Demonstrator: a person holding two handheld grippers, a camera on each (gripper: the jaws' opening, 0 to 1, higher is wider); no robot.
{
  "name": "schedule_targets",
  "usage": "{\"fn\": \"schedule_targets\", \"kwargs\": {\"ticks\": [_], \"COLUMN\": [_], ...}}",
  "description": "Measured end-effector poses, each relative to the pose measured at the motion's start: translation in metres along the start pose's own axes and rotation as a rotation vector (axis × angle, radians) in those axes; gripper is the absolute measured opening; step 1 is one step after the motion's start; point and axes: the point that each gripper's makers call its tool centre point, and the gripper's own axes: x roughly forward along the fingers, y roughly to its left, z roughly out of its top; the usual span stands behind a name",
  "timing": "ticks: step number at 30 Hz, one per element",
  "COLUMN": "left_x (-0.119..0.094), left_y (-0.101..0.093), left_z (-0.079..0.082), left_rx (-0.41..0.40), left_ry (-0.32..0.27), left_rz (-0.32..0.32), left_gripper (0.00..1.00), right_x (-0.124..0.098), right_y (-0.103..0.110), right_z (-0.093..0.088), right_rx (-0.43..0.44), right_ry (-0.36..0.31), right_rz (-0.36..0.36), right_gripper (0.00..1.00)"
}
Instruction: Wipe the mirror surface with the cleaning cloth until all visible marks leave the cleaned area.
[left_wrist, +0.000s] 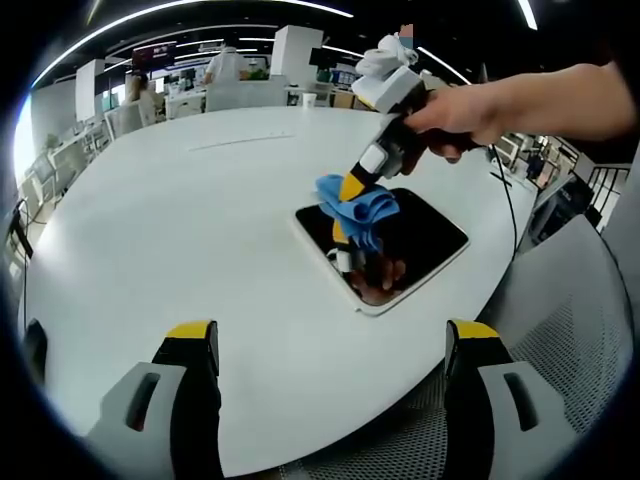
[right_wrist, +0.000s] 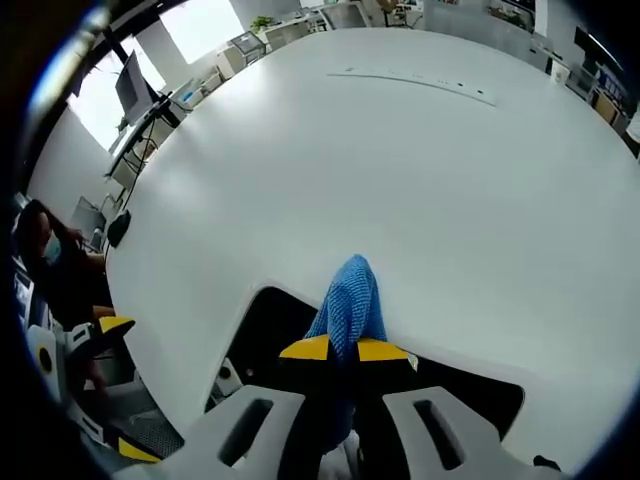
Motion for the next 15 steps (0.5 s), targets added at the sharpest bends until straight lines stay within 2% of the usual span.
{"fn": "schedule_targets", "kwargs": {"ticks": [15], "left_x": [0.0007], "left_y": [0.0008], "left_z": [-0.0008], "left_rx": [0.003], "left_ry": [0.001], "left_rz": [0.001], "left_gripper": [0.92], "right_x": [-0.0019], "right_y": [0.0035], "right_z": [-0.0049], "right_rx": [0.015], "right_ry": [0.001], "right_rz": [-0.013], "right_gripper": [0.02]}}
